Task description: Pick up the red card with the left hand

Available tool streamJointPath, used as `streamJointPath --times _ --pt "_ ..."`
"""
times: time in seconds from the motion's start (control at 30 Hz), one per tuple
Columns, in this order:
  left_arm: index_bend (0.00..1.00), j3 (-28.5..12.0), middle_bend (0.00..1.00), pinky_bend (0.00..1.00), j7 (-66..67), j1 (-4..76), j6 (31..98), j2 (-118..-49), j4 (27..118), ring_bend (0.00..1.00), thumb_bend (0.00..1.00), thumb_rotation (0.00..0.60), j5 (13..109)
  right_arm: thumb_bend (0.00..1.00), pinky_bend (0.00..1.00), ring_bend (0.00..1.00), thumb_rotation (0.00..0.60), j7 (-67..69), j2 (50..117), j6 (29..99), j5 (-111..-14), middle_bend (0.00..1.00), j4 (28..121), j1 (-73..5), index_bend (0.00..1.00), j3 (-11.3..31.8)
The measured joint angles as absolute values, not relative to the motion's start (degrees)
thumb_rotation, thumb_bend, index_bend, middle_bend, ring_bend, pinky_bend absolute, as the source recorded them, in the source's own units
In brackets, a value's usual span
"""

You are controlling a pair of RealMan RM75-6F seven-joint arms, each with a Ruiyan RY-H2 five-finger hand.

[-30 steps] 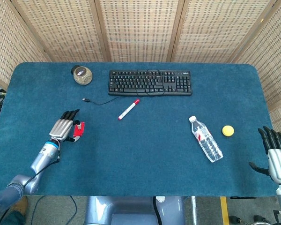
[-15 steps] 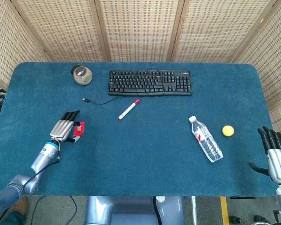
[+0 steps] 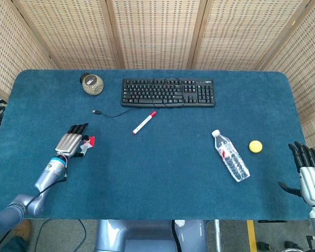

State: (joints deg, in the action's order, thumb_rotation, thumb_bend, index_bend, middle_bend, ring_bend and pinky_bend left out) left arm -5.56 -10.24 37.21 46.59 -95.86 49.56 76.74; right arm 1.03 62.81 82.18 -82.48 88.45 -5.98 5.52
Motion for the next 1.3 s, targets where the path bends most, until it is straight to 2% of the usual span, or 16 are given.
streamJointPath --times 0.27,0.63,0.83,1.0,1.13,1.3 --pt "0.66 -5.75 0.0 0.0 -10.13 37.08 47.24 -96.18 49.65 0.0 0.53 0.6 76.66 0.0 0.0 0.0 0.6 1.22 62.78 82.18 -82.55 0.0 88.44 -5.98 0.0 5.49" --pt "0.68 -6.88 0.0 0.0 -11.22 37.98 47.0 -96.95 47.38 0.0 0.53 0.6 76.24 0.0 0.0 0.0 0.6 0.73 63.06 81.88 -82.14 0.0 88.16 -6.13 0.0 5.6" --pt "0.68 -9.84 0.0 0.0 -12.72 40.62 45.71 -97.4 42.38 0.0 0.53 0.6 74.8 0.0 0.0 0.0 0.6 0.26 63.2 81.68 -81.7 0.0 88.2 -6.3 0.0 5.84" --pt "0.68 -14.1 0.0 0.0 -14.94 43.08 47.13 -96.68 39.84 0.0 0.53 0.6 73.27 0.0 0.0 0.0 0.6 0.29 63.11 81.72 -81.34 0.0 88.31 -6.28 0.0 6.05" --pt "0.68 -14.89 0.0 0.0 -17.78 43.02 50.02 -94.88 42.4 0.0 0.52 0.6 73.59 0.0 0.0 0.0 0.6 0.35 63.03 81.74 -81.37 0.0 88.42 -6.24 0.0 6.02" --pt "0.69 -14.25 0.0 0.0 -23.91 41.59 53.53 -91.48 51.67 0.0 0.52 0.6 76.17 0.0 0.0 0.0 0.6 0.28 63.07 81.64 -81.66 0.0 88.51 -6.29 0.0 5.82"
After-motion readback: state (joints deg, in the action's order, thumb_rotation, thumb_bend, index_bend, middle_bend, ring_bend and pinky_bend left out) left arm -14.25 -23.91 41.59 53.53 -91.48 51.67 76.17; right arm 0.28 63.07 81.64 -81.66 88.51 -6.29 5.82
